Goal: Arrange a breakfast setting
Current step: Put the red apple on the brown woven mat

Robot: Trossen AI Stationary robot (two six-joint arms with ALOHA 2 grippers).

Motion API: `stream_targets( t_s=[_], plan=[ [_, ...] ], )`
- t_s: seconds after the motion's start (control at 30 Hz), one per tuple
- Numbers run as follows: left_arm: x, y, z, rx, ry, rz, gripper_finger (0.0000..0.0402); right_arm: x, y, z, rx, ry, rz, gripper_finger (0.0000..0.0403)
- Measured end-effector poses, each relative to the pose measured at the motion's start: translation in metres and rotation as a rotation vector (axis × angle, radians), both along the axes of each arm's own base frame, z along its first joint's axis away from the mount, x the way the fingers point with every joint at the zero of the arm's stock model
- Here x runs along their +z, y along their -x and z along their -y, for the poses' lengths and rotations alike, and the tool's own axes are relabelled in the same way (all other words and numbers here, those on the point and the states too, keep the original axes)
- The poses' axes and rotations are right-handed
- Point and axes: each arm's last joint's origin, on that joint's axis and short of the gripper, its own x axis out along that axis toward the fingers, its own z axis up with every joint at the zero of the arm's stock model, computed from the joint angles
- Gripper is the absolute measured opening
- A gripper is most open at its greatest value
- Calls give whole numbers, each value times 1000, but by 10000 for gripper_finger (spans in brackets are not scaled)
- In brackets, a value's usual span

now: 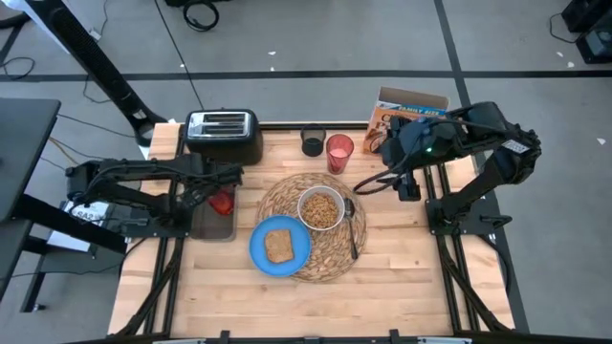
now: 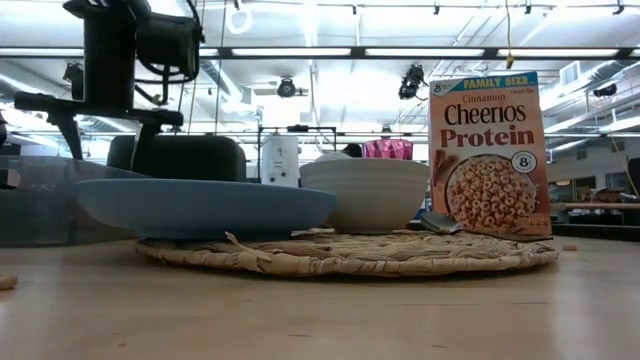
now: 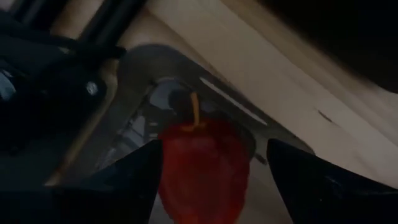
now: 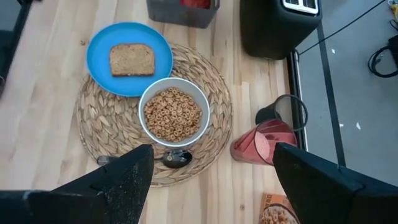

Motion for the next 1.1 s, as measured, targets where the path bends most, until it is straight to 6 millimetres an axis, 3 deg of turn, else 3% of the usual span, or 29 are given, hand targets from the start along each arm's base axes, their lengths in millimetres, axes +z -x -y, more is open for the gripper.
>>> stream_targets(
  t_s=[0.3, 0.6, 0.87, 1.1],
  plan=[
    [-7, 2, -15, -150, 59, -98, 271, 12, 26, 10, -51, -23, 71, 332],
    [-18, -14, -21, -244, 112, -44, 270, 20, 44, 22, -110, -24, 119, 332],
    [-13, -16, -7, -380, 248, 1, 270, 22, 51, 30, -133, 6, 130, 332],
    [-3, -14, -9, -362, 195, -34, 270, 21, 48, 38, -152, 33, 115, 332]
  ],
)
